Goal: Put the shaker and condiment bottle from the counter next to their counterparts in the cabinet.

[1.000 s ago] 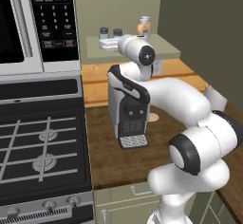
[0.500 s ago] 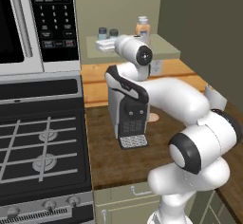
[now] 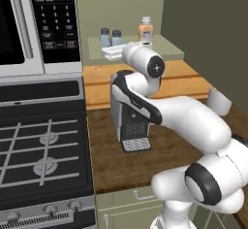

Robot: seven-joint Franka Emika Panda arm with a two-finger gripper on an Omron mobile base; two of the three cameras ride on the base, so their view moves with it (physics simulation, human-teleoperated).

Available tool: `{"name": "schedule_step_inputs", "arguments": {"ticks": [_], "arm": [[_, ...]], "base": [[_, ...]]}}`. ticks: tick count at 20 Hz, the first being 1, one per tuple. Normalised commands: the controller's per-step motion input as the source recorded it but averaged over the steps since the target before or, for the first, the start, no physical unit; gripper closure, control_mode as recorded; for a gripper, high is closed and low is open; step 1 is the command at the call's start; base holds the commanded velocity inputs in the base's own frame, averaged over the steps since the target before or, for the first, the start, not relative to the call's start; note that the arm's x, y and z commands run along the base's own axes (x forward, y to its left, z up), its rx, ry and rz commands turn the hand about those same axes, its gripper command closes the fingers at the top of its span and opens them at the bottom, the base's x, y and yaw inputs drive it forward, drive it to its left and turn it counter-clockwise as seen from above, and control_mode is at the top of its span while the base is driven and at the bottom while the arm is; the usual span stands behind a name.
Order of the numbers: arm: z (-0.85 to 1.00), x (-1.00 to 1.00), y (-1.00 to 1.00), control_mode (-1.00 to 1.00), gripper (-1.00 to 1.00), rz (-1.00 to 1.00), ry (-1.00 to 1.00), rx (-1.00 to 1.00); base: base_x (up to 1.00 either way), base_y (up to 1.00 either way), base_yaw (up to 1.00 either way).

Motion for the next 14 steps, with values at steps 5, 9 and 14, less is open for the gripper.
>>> {"name": "schedule_step_inputs", "arguments": {"ticks": [5,9,14], "arm": [[0.44,-0.68,-0.02,-1.00,-1.00,0.00,0.03,0.04],[0.39,-0.75,0.00,-1.00,-1.00,-0.05,0.09,0.02],[0.03,-0.88,0.00,-1.00,-1.00,-0.08,0.07,0.00]], "base": [[0.00,0.00,0.00],[0.00,0.00,0.00],[0.00,0.00,0.00]]}}
